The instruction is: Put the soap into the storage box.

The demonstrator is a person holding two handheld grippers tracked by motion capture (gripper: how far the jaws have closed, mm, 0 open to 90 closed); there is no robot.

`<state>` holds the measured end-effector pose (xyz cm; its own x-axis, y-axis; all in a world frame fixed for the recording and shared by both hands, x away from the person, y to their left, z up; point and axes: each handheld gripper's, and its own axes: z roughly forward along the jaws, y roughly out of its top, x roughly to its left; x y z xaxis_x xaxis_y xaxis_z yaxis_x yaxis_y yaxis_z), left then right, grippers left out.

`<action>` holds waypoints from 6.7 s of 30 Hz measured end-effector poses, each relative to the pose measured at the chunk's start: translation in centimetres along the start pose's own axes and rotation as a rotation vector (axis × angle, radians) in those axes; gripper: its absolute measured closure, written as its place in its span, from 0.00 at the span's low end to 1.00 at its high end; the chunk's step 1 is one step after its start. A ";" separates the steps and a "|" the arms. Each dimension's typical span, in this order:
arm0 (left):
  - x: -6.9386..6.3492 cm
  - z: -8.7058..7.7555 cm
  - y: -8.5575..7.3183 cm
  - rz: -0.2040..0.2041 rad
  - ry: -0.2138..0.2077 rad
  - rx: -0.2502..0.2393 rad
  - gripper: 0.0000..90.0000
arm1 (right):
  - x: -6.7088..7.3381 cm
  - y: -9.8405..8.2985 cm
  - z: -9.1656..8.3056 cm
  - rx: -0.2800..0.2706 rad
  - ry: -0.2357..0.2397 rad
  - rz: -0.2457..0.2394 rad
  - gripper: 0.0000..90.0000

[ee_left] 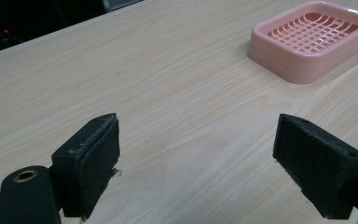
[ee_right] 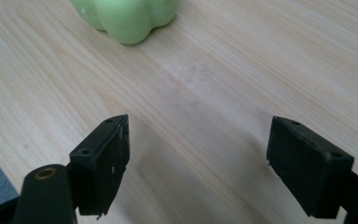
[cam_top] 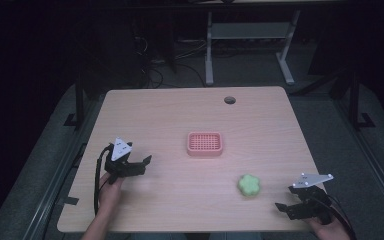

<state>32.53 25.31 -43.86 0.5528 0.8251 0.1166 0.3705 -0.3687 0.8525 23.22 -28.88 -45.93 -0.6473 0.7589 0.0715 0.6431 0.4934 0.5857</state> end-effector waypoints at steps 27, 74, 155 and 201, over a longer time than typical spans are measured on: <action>0.1 -0.2 0.0 0.001 0.003 0.001 0.16 | 1.8 3.5 -0.4 0.039 0.017 -0.075 0.20; 0.6 -0.5 -0.1 -0.023 0.012 -0.007 0.16 | 4.4 11.0 4.5 0.244 0.054 -0.220 0.16; 0.8 -0.9 -0.1 -0.040 0.019 -0.026 0.16 | 5.1 12.4 7.3 0.410 0.054 -0.319 0.28; 1.4 -1.1 -0.2 -0.070 0.038 -0.039 0.16 | 4.3 17.5 5.1 0.286 0.069 -0.325 0.28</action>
<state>32.35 27.00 -43.33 0.4974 0.8642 0.0751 0.3777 -0.2937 0.8781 33.76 -14.80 -39.47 -0.8543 0.5194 -0.0205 0.4825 0.8071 0.3404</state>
